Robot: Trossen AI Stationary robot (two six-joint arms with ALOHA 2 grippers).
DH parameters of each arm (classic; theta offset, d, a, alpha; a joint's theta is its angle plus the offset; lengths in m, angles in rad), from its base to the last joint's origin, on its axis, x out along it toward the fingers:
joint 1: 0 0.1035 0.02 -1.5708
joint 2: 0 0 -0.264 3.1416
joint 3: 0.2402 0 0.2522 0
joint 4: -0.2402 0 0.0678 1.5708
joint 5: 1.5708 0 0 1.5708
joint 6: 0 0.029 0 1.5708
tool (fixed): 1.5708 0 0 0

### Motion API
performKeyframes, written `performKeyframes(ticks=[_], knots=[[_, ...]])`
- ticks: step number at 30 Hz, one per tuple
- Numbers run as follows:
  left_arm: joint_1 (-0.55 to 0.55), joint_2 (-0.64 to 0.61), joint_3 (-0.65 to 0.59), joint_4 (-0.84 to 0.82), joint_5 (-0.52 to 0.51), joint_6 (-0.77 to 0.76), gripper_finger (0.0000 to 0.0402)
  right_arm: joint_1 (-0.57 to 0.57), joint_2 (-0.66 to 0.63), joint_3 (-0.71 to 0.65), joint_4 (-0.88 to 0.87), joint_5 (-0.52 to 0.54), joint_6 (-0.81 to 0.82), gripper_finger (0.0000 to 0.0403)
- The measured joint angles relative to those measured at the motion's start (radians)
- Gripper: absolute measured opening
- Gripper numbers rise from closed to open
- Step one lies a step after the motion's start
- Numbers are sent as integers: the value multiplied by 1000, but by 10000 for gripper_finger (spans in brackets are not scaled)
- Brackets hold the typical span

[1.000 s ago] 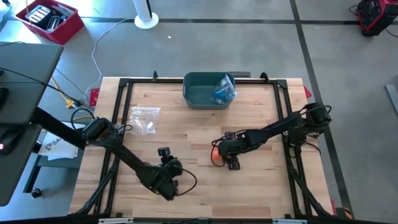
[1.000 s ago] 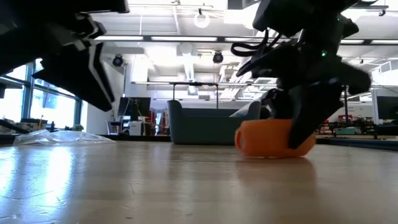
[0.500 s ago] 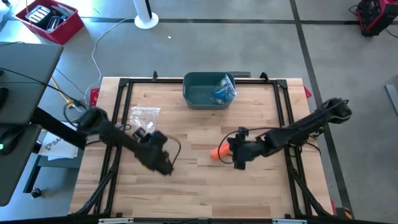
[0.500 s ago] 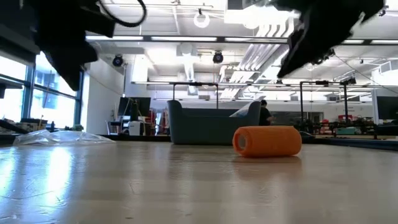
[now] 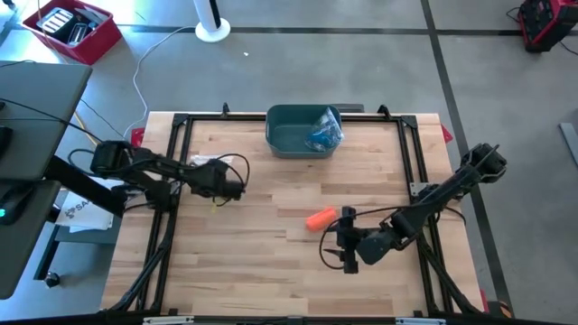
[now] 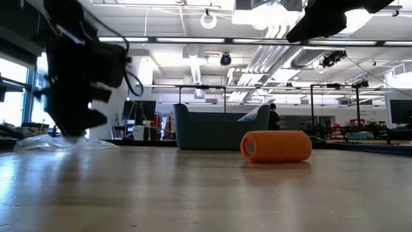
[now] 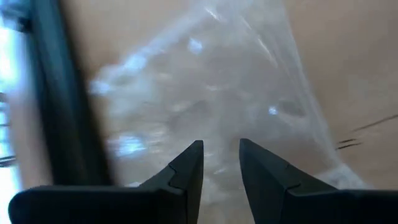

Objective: Roll bandage
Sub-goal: Put the rolled orange bandage into the transparent zip bag

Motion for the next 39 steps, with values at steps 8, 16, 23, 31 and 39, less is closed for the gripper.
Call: performKeyframes(ticks=[8,16,23,31,39], knots=[[6,6,-76,457,211,178,62,-4,4,0,15,9,-6,243],[-250,-7,73,639,564,635,22,-19,18,0,21,16,-2,243],[-390,-7,154,377,177,562,32,-20,17,0,21,15,11,243],[-370,9,57,697,169,341,73,-36,51,0,64,-8,20,243],[-369,133,-86,1176,12,414,123,-63,106,0,105,-64,19,243]])
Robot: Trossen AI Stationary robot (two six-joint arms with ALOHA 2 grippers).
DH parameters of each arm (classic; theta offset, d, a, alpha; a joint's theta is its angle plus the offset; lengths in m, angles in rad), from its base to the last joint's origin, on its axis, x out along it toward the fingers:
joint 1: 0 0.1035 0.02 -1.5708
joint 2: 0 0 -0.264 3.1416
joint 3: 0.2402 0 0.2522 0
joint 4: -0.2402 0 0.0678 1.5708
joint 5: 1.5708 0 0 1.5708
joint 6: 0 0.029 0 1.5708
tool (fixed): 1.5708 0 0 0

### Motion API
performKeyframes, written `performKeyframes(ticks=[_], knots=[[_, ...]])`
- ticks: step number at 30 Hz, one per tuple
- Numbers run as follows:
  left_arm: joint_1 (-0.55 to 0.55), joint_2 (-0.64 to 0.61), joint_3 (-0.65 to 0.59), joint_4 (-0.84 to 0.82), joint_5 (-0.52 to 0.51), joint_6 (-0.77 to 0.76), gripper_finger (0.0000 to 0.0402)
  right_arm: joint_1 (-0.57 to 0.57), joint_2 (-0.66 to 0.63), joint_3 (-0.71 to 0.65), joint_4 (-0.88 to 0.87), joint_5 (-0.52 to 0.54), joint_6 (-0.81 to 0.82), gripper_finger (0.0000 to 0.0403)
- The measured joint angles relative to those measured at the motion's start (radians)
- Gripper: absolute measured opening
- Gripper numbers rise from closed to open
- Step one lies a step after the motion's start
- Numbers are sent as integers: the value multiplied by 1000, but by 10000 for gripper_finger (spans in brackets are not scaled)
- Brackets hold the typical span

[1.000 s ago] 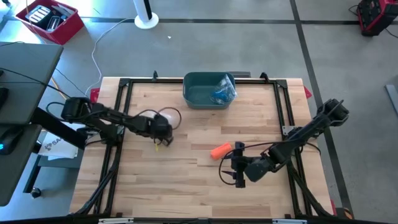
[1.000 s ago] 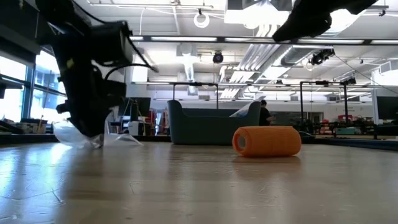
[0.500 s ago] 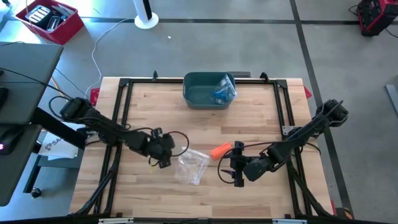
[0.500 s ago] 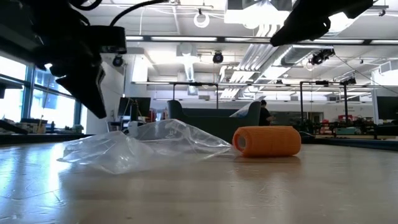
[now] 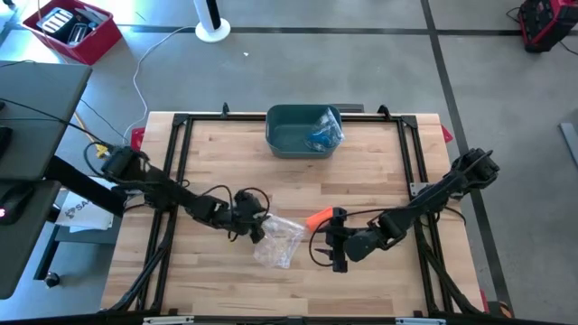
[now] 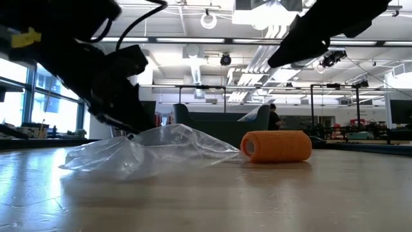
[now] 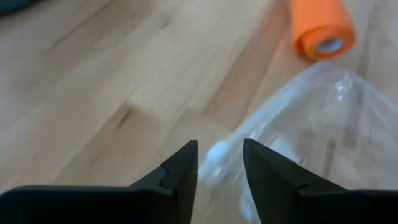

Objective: Roll bandage
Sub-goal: Put the rolled orange bandage into the transparent zip bag

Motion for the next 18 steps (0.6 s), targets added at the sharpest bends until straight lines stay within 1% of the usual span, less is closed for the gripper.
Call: performKeyframes(ticks=[2,5,6,8,9,10,12,15,17,18], knots=[[0,60,-12,117,-2,128,134,-3,13,0,5,-5,0,243],[-2,165,-3,196,-3,334,142,-8,28,0,4,-4,-14,243],[-3,201,9,221,-17,370,142,-9,30,0,4,1,-20,243],[0,266,44,249,-8,387,140,-9,35,0,7,2,-20,243],[7,293,59,246,17,388,136,-11,35,0,4,2,-20,243],[12,317,78,255,63,389,131,-11,35,0,5,3,-20,243],[14,347,108,264,106,389,114,-11,35,0,8,6,-20,243],[-3,345,144,226,102,434,66,-11,35,0,7,7,-19,243],[-17,319,173,163,89,506,29,-11,35,0,14,7,-20,243],[-26,300,194,112,76,534,18,-11,39,0,15,8,-20,243]])
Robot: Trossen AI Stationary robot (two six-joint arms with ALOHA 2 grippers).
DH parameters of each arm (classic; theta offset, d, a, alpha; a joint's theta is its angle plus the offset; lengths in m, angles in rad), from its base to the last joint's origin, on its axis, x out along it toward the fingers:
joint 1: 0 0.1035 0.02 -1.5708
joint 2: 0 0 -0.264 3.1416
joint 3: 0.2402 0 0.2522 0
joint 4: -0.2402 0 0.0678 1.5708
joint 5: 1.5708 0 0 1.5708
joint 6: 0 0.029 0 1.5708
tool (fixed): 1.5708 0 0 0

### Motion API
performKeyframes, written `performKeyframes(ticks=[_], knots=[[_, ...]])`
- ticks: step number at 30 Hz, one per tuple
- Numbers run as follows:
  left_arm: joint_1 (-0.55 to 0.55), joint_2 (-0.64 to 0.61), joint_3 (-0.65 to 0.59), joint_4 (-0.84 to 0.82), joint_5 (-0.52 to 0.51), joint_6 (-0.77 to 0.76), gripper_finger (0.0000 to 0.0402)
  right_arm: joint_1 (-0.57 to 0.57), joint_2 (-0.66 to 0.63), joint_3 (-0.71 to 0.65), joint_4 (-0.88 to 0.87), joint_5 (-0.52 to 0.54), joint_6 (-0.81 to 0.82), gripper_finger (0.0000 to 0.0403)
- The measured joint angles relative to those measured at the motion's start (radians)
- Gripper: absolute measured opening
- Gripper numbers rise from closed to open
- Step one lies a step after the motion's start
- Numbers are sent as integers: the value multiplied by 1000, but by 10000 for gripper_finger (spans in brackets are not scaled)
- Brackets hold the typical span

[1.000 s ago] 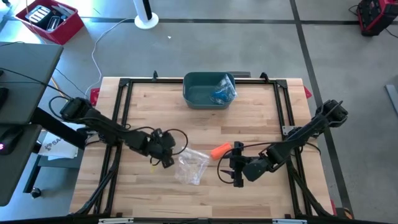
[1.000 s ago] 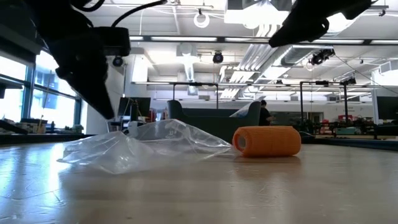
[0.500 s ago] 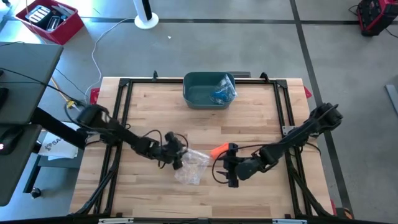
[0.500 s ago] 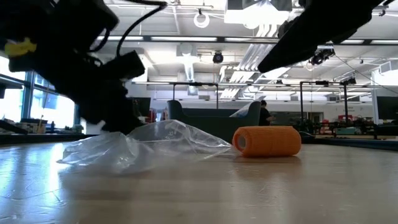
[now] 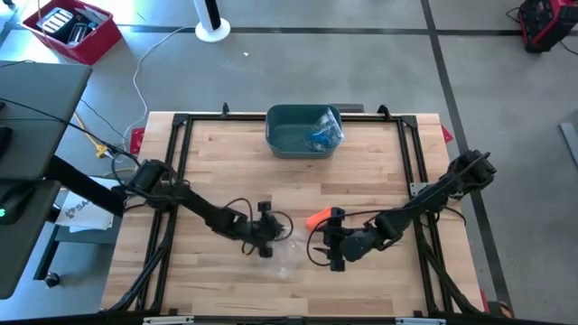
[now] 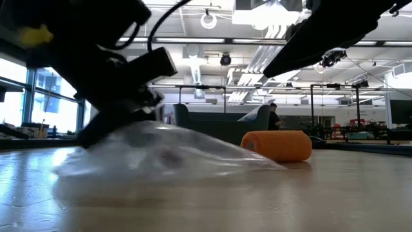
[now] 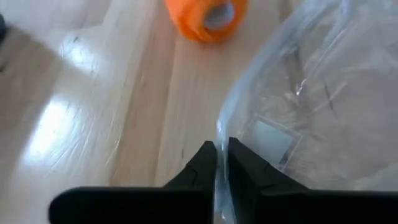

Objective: Roll bandage
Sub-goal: Put the rolled orange bandage into the transparent zip bag

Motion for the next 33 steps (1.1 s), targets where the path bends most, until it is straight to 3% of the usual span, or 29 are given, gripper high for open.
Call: performKeyframes(ticks=[3,7,9,17,21,26,29,33], knots=[[-36,-54,73,-195,-76,54,19,-4,12,0,29,2,-2,243],[-117,-90,218,-339,-245,210,31,-5,58,0,152,14,-26,243],[-159,-81,278,-388,-313,294,29,-4,89,0,256,69,-25,243],[-265,-78,421,-384,-513,413,28,-9,139,0,338,99,-53,236],[-281,-79,433,-378,-545,410,29,-8,139,0,380,105,-79,174],[-291,-82,432,-387,-575,310,35,-8,139,0,366,104,-97,29],[-304,-102,432,-431,-587,182,49,-8,139,0,335,105,-91,15],[-323,-151,432,-615,-582,-82,75,-3,139,0,324,105,-93,6]])
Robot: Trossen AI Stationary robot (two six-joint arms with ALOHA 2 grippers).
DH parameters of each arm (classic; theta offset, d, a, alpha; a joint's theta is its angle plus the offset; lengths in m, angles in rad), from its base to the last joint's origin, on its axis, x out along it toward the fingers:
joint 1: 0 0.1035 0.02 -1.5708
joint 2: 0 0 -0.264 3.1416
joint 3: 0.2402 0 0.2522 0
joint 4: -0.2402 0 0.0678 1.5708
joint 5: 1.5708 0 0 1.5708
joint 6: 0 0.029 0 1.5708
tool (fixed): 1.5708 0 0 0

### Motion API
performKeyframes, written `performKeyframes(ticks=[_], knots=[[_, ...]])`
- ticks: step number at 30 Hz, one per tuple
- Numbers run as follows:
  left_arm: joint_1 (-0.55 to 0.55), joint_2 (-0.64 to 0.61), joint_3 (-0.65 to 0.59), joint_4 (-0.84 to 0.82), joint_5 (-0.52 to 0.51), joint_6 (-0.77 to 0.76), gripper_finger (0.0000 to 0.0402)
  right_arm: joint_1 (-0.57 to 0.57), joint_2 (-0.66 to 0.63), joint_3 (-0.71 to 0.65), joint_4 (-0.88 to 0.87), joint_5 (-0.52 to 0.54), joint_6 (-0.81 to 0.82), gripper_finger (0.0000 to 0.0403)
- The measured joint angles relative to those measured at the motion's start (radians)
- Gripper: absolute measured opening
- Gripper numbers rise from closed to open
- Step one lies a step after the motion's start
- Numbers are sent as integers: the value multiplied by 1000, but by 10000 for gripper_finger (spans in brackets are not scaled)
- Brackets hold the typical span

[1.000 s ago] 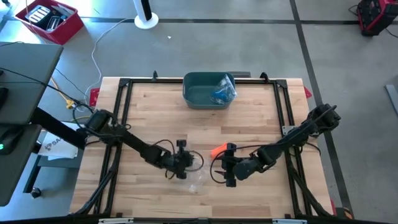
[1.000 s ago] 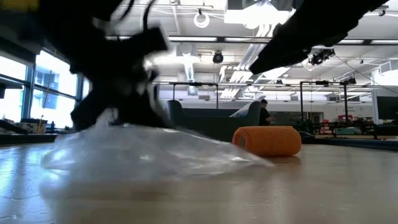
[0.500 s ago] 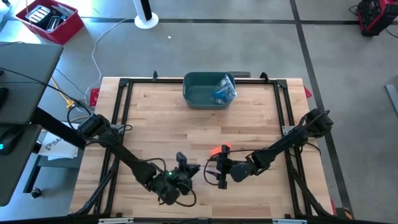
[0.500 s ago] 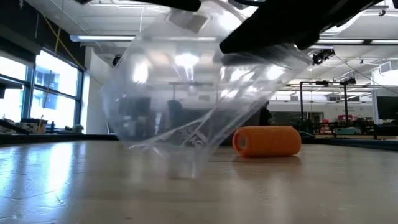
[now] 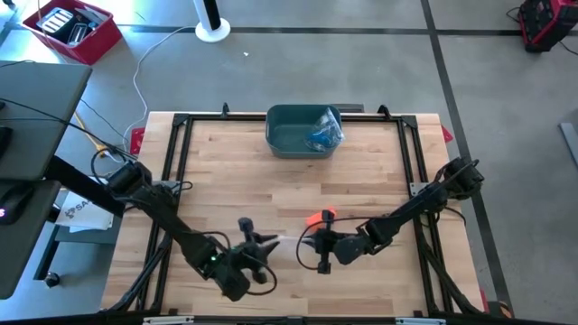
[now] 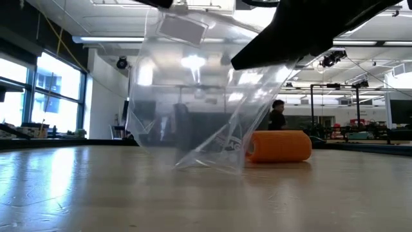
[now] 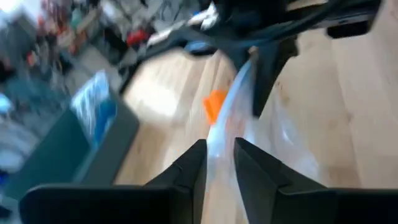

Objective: Roll bandage
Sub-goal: Put the rolled orange bandage into the transparent zip bag

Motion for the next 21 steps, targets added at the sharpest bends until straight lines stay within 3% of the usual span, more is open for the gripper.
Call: performKeyframes(ticks=[3,6,14,21], knots=[[-7,-30,0,-117,5,-216,94,6,0,0,1,0,-13,4],[-9,-36,0,-157,9,-326,109,7,0,0,2,0,-15,3],[0,-31,0,-166,-22,-419,141,6,0,0,3,0,-39,1],[-1,-31,0,-87,52,-337,148,6,0,0,3,0,-39,0]])
